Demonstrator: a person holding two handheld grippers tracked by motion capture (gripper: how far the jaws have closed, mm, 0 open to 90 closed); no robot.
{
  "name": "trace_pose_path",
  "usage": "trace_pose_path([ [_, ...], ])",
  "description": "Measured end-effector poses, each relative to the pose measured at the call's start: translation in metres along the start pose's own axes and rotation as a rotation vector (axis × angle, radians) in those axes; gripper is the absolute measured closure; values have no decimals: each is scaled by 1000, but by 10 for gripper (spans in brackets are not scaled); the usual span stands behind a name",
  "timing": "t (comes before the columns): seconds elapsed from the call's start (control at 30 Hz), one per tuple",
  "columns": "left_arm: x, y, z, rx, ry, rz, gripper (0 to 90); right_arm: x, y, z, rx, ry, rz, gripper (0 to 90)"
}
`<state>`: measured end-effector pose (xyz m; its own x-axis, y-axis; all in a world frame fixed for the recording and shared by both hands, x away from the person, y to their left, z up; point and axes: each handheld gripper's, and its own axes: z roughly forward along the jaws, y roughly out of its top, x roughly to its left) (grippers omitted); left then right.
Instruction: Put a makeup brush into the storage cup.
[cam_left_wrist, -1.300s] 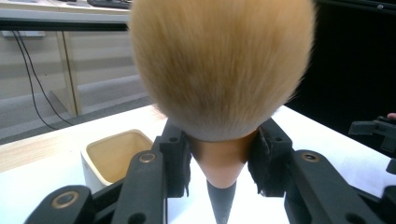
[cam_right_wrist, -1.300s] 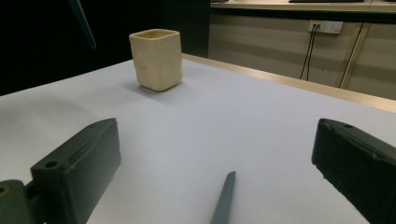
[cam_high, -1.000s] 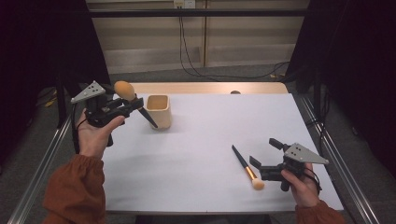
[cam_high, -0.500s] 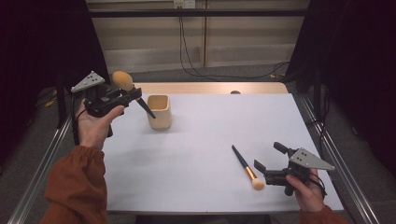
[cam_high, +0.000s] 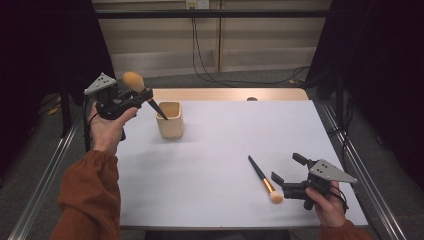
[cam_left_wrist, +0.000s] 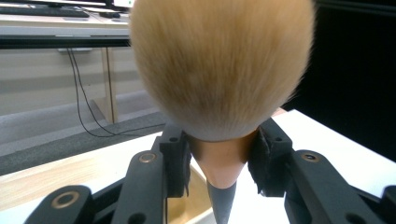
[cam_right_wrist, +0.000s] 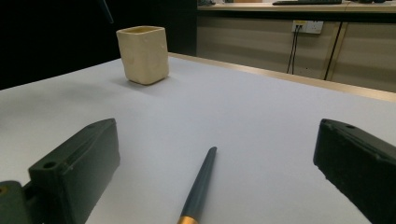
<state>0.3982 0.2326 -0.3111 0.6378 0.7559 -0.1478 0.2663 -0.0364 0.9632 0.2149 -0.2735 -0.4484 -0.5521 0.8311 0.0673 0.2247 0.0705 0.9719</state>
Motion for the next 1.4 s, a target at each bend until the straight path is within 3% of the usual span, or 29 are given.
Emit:
trace_pose_path([
  [0.1, -2, 2, 4, 6, 8, 29, 621, 0, -1, 1, 11, 0, -4, 8],
  [0.37, 2, 1, 13, 7, 24, 42, 621, 0, -1, 0, 4, 9, 2, 7],
  [0.87, 3, -11, 35, 30, 42, 41, 621, 0, -1, 1, 7, 5, -5, 0],
  [1.4, 9, -29, 41, 67, 57, 42, 621, 0, -2, 2, 14, 14, -7, 0],
])
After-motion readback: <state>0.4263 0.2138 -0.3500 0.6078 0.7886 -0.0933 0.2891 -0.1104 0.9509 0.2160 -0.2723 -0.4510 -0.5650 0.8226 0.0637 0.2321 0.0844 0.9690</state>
